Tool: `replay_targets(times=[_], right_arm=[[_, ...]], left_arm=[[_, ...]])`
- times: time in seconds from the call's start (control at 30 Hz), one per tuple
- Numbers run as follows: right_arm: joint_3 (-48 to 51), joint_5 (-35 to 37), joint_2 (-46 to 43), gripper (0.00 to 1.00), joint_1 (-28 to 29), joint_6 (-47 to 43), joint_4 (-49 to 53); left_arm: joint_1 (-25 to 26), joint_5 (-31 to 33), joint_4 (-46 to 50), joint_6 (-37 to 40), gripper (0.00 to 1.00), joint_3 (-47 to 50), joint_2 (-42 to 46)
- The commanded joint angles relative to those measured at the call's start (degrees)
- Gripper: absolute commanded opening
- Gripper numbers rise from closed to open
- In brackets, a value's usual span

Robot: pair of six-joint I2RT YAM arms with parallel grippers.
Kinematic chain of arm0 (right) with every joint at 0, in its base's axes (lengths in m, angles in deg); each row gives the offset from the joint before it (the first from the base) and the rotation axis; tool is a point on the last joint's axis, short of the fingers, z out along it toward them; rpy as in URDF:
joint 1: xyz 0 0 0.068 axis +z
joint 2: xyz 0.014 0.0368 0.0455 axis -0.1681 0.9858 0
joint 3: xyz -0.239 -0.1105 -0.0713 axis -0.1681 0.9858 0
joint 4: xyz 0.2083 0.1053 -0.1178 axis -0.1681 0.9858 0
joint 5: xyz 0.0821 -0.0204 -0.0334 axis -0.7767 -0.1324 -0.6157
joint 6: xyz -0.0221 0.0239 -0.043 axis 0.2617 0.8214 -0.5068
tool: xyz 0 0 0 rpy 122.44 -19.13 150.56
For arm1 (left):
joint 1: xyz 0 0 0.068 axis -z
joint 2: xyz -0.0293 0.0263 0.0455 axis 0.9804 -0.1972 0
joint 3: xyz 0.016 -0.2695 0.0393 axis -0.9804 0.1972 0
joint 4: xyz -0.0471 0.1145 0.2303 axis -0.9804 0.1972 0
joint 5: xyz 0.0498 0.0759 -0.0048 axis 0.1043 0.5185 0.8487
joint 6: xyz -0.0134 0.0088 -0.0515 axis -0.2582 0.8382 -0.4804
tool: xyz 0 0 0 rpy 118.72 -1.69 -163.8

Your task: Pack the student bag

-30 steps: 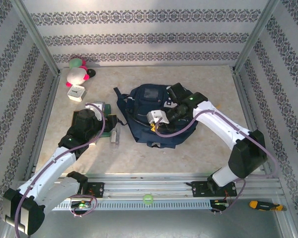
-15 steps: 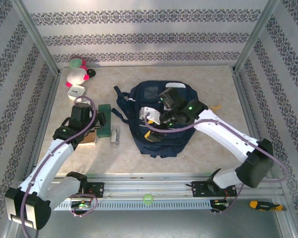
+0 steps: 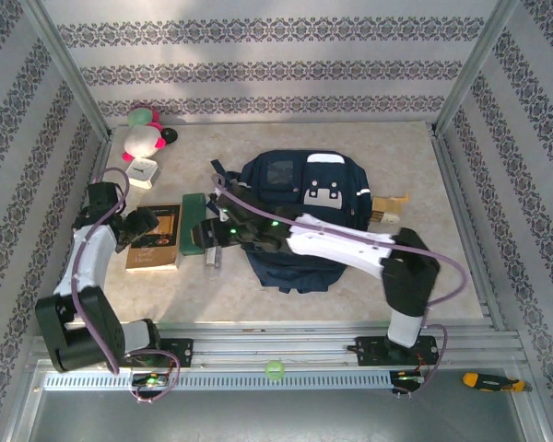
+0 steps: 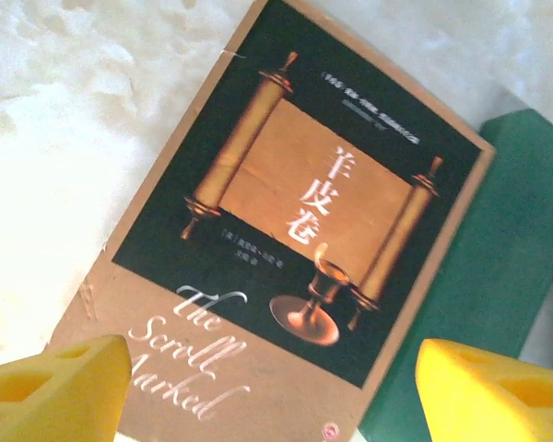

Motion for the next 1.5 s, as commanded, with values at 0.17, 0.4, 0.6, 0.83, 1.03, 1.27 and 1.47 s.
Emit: replay_targets(times=[0.17, 0.4, 0.6, 0.83, 1.03, 1.27, 1.47], right_arm=[[-14.57, 3.33, 16.29, 0.61, 5.03, 14.96, -4.41], [-29.00, 0.56, 28.34, 0.60, 6.03, 16.67, 7.64], [-36.20, 0.51, 34.46, 0.60, 5.71, 15.85, 12.71], [-38.61, 1.72, 37.98, 0.60, 4.19, 14.24, 17.03], [-34.47, 3.65, 36.60, 0.58, 2.47, 12.62, 17.98], [-30.47, 6.46, 33.82, 0.55, 0.95, 9.07, 18.96], [-30.46, 6.50, 34.93, 0.48, 0.50, 8.44, 19.74]], left_arm=[[-4.08, -2.38, -2.84, 3.22, 0.79, -5.91, -13.28], [-4.91, -1.22, -2.26, 6.33, 0.79, -9.99, -20.60], [-5.16, -5.66, 0.00, 9.27, 0.76, -11.75, -26.87], [-5.25, -9.76, 0.02, 10.76, 0.76, -9.29, -27.45], [-5.25, -18.69, -1.14, 9.83, 0.72, -3.11, -20.53], [-5.27, -12.56, 1.76, 10.98, 0.75, -2.16, -14.24], [-5.35, -5.29, -1.78, 9.27, 0.76, -1.34, -15.73]])
